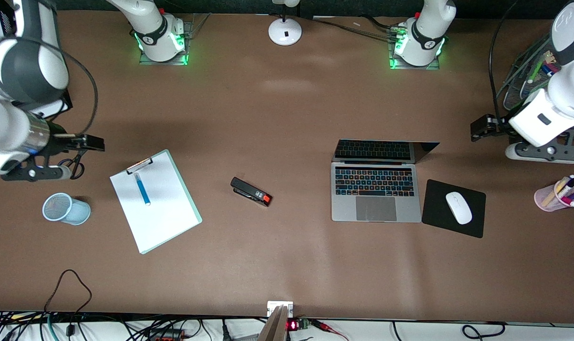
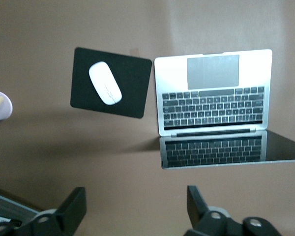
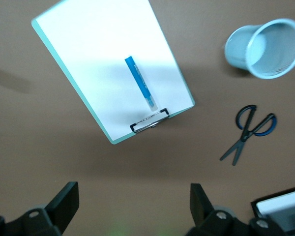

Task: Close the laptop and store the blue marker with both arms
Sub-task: 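Move the right gripper toward the blue marker on the clipboard, then lower the right gripper onto the marker while the left gripper reaches the laptop lid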

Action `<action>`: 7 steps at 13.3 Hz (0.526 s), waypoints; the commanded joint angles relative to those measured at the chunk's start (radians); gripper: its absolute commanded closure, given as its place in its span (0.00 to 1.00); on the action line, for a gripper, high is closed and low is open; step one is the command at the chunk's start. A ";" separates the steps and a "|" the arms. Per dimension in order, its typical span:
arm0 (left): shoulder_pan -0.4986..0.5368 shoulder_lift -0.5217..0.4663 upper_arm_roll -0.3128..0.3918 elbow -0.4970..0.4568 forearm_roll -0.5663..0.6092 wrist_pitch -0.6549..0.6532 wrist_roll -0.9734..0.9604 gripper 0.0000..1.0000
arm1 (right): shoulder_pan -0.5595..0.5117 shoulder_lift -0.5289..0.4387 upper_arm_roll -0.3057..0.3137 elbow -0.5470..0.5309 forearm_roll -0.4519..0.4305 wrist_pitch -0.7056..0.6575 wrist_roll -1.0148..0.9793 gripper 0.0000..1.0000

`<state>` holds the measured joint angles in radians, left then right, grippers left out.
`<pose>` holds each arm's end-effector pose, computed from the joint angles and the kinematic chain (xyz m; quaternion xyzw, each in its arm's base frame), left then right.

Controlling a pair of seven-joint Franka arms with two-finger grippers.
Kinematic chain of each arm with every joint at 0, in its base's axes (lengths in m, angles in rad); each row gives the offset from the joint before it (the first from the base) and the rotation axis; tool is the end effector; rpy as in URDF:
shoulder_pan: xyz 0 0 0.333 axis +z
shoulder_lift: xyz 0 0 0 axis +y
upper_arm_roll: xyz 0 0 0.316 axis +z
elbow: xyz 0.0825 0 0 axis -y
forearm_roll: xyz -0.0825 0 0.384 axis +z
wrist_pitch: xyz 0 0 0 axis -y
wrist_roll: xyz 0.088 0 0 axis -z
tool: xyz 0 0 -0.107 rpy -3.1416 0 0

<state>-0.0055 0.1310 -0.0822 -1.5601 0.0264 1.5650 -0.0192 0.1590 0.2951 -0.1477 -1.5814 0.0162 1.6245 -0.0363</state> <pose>0.5862 -0.0459 0.5544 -0.9974 0.0349 0.0623 0.0111 0.6198 0.0176 0.4506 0.9919 0.0226 -0.1242 0.0121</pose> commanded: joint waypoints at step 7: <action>-0.005 -0.022 -0.011 -0.067 -0.025 -0.102 -0.001 1.00 | 0.030 0.214 -0.003 0.020 0.010 0.214 -0.068 0.00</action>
<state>-0.0082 0.1372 -0.0872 -1.5767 0.0221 1.4730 -0.0192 0.1964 0.4691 -0.1491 -1.5801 0.0161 1.8055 -0.0517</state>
